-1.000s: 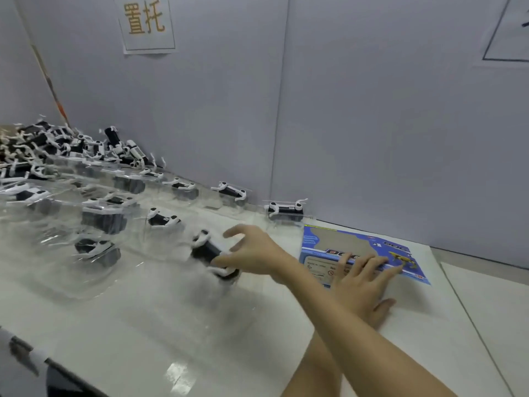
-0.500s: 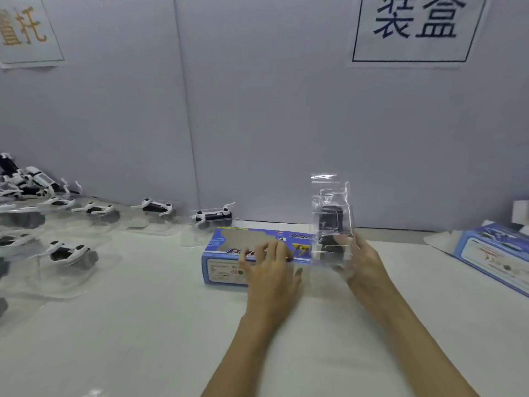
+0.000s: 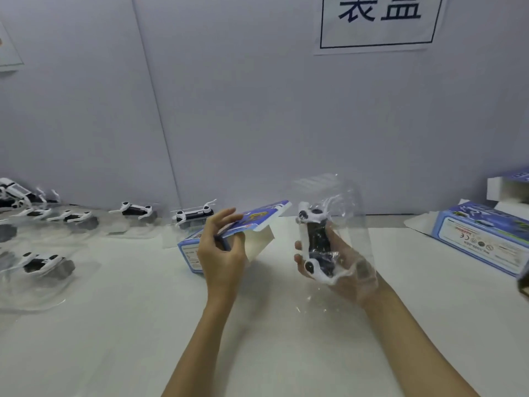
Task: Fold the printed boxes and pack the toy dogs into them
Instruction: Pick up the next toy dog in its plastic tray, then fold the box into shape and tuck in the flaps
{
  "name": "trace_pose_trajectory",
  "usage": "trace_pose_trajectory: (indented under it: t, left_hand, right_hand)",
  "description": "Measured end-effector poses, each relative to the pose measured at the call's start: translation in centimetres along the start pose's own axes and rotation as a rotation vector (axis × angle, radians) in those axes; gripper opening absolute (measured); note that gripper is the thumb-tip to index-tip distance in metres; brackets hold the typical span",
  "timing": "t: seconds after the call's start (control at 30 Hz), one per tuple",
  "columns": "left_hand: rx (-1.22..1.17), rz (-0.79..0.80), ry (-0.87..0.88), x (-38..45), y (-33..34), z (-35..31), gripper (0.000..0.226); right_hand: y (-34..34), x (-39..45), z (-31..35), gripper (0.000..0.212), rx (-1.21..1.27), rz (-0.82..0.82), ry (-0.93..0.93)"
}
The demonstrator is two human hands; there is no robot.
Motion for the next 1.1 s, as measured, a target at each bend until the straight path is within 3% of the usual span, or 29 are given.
trace_pose_trajectory:
  t: [0.07,0.17,0.23,0.3,0.37,0.47,0.63,0.73,0.87,1.03,1.1]
  left_hand:
    - [-0.015,-0.007,-0.01,0.0,0.0,-0.1,0.048]
    - [-0.013,-0.037,0.002,0.3,-0.3,-0.3,0.041]
    - [0.016,-0.049,0.023,0.6,-0.6,-0.4,0.035]
    - [0.023,-0.049,0.027,0.8,-0.8,-0.4,0.03]
    - [0.027,-0.014,0.034,0.8,-0.8,-0.4,0.025]
    - [0.036,0.057,0.035,0.5,-0.5,-0.9,0.022]
    - [0.092,0.176,0.06,-0.3,0.0,-1.4,0.046]
    - [0.116,0.214,0.05,-0.3,-0.1,-1.1,0.064]
    - [0.138,0.225,0.069,-0.3,-0.2,-0.8,0.069]
    - [0.184,0.31,0.132,-0.5,0.1,-0.8,0.083]
    - [0.205,0.327,0.143,-0.6,0.1,-0.6,0.089]
  right_hand:
    - [1.3,-0.2,0.1,0.084,-0.181,0.096,0.022]
    - [1.2,-0.1,-0.4,0.103,-0.395,0.073,0.156]
    - [1.2,-0.1,-0.6,0.103,-0.456,0.065,0.213]
    - [1.6,-0.8,-0.8,0.086,-0.453,0.04,0.176]
    - [1.5,-1.2,-1.2,0.035,-0.469,-0.076,0.084]
    - [0.9,-1.1,-1.2,0.021,-0.686,-0.207,-0.088]
    - [1.5,-0.6,-0.5,0.047,-0.879,-0.408,-0.328]
    - [1.5,-0.6,-0.3,0.045,-0.994,-0.515,-0.424]
    - [1.5,-0.4,0.1,0.047,-1.07,-0.616,-0.45]
    - [1.4,-0.9,0.4,0.076,-1.062,-0.758,-0.532]
    - [1.3,-1.0,0.4,0.072,-1.061,-0.785,-0.539]
Point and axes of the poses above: each hand's wrist, its own x-axis towards the middle knuckle, its own y-axis out of the palm, z = x × y, the point moved 1 cm from there along x, towards the middle knuckle, and after that the axes turned 8 degrees about y, right-handed, at the moved point
